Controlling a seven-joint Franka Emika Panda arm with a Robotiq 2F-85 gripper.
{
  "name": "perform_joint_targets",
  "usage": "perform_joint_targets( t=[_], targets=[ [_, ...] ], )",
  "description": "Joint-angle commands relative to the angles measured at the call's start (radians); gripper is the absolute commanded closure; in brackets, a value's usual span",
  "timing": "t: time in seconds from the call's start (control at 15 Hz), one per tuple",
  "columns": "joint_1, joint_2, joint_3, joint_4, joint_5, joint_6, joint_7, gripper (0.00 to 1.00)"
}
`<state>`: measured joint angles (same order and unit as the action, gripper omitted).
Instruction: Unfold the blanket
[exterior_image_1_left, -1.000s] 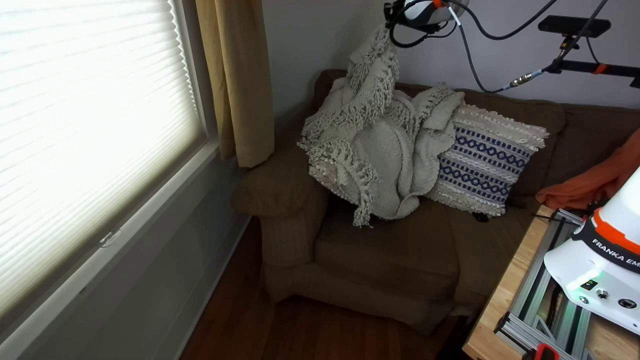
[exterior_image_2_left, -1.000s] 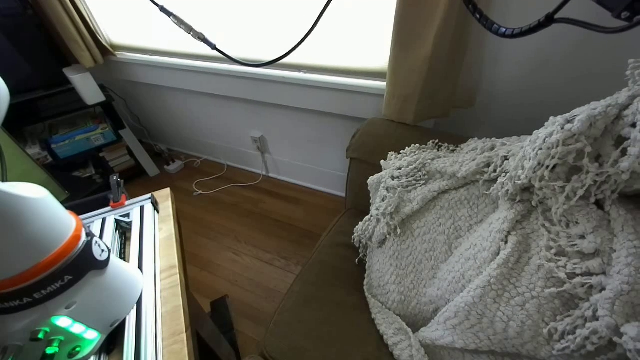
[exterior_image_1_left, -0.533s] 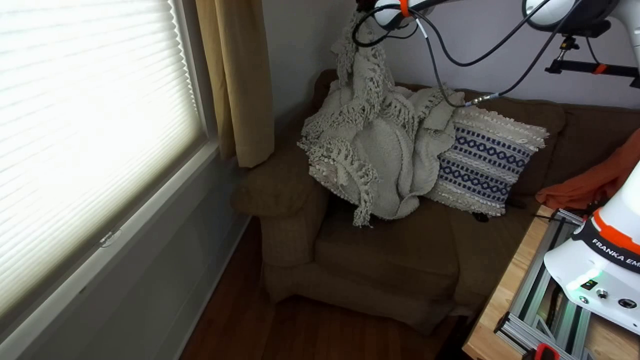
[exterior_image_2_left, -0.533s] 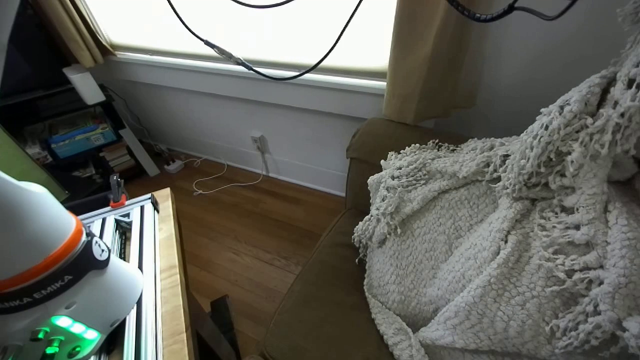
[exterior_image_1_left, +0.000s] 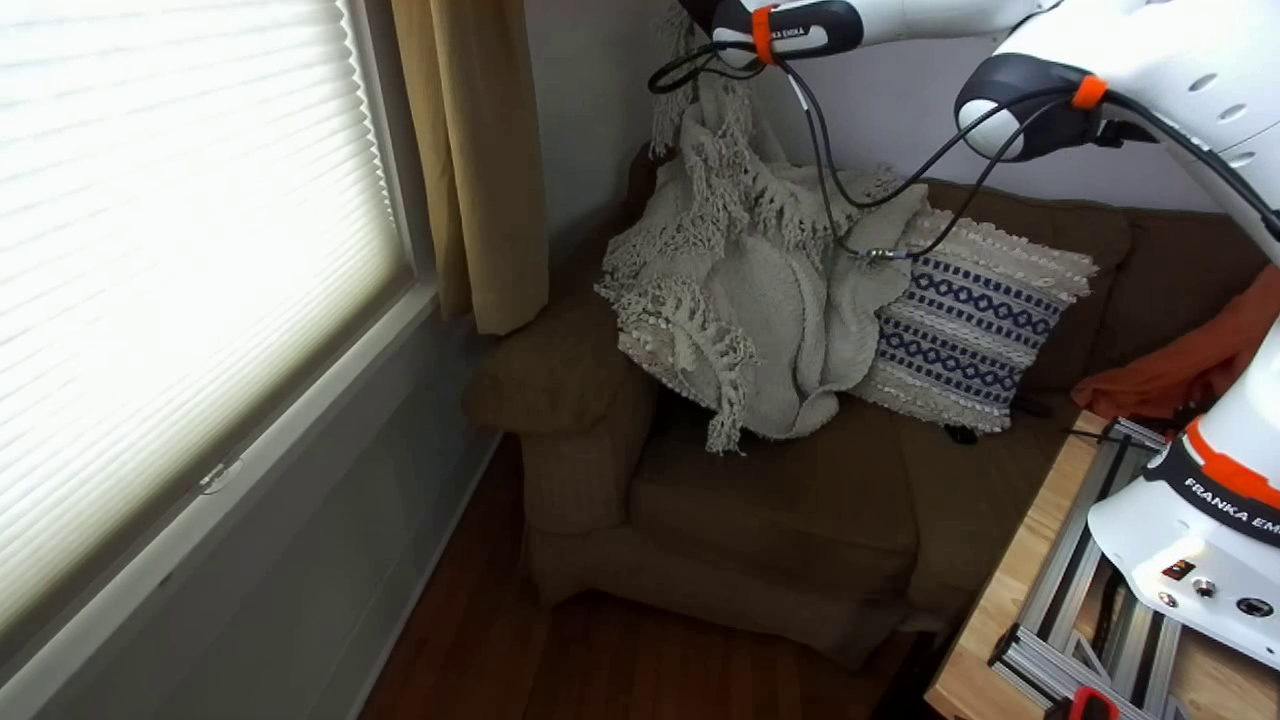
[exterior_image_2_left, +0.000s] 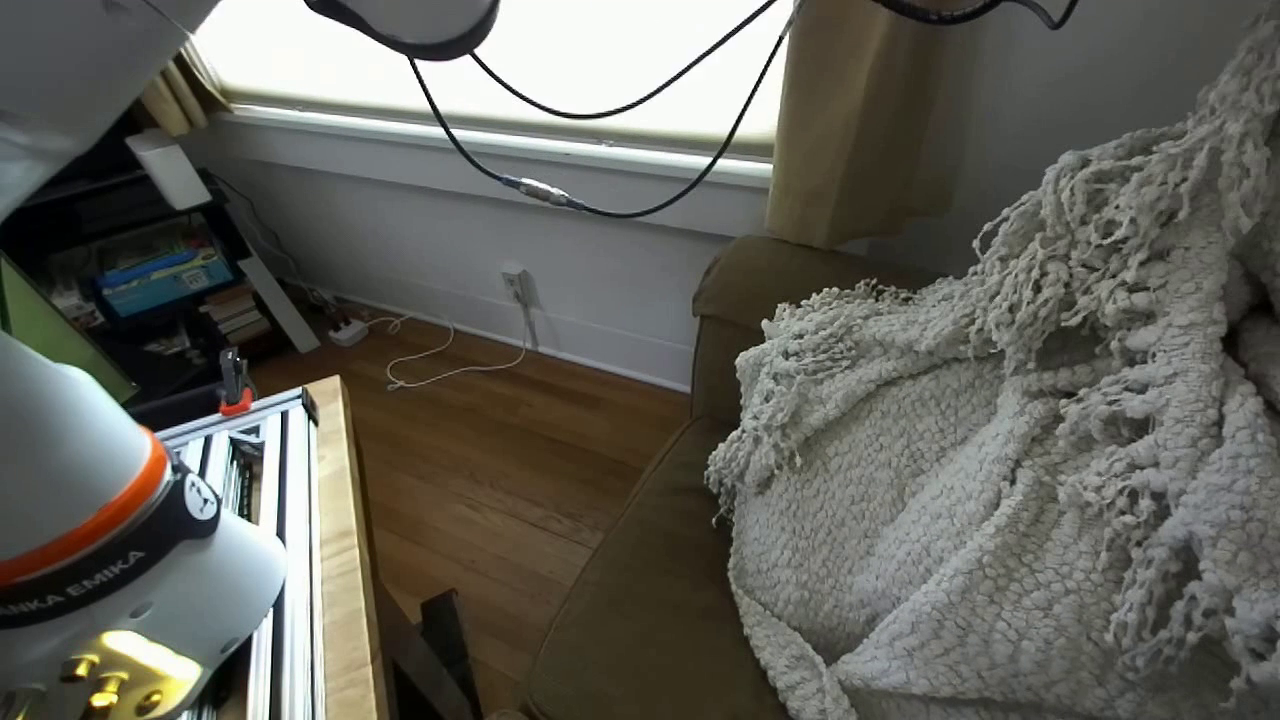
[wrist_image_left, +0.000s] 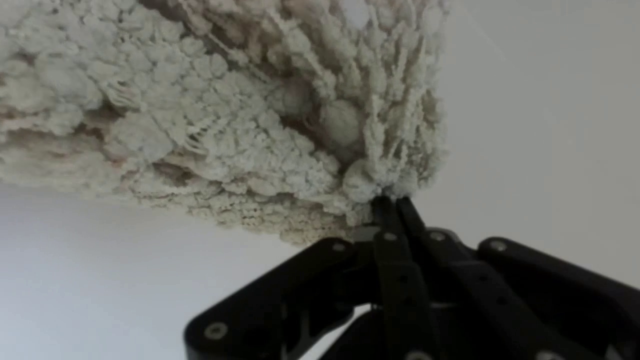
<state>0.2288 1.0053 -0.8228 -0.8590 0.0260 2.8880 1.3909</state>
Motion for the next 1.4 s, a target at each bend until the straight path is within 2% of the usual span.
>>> perform_joint_targets(
  t=[0.0,0.2,0.27,0.33,0.53,0.73,0.87,1.07,1.13,1.2,1.33],
  targets=[
    [-0.077,0.180,-0.188,0.239,0.036,-0.067,0.270,0.99],
    [-0.115,0.274,-0.368,0.341,0.070,-0.139,0.497,0.99],
    [-0.125,0.277,-0.358,0.352,0.020,-0.150,0.562,0.99],
    [-0.130,0.286,-0.372,0.362,0.022,-0.157,0.597,0.99],
    [-0.128,0.275,-0.288,0.365,0.065,-0.203,0.611,0.99],
    [-0.122,0.246,-0.127,0.364,0.130,-0.277,0.499,0.99],
    [-0.121,0.240,-0.055,0.373,0.162,-0.311,0.464,0.99],
    [-0.120,0.243,0.002,0.387,0.180,-0.312,0.461,0.99],
    [-0.120,0.244,0.013,0.389,0.176,-0.307,0.456,0.72],
    [-0.120,0.241,0.021,0.389,0.169,-0.310,0.444,0.71],
    [-0.122,0.229,0.038,0.385,0.160,-0.329,0.393,0.57]
  ],
)
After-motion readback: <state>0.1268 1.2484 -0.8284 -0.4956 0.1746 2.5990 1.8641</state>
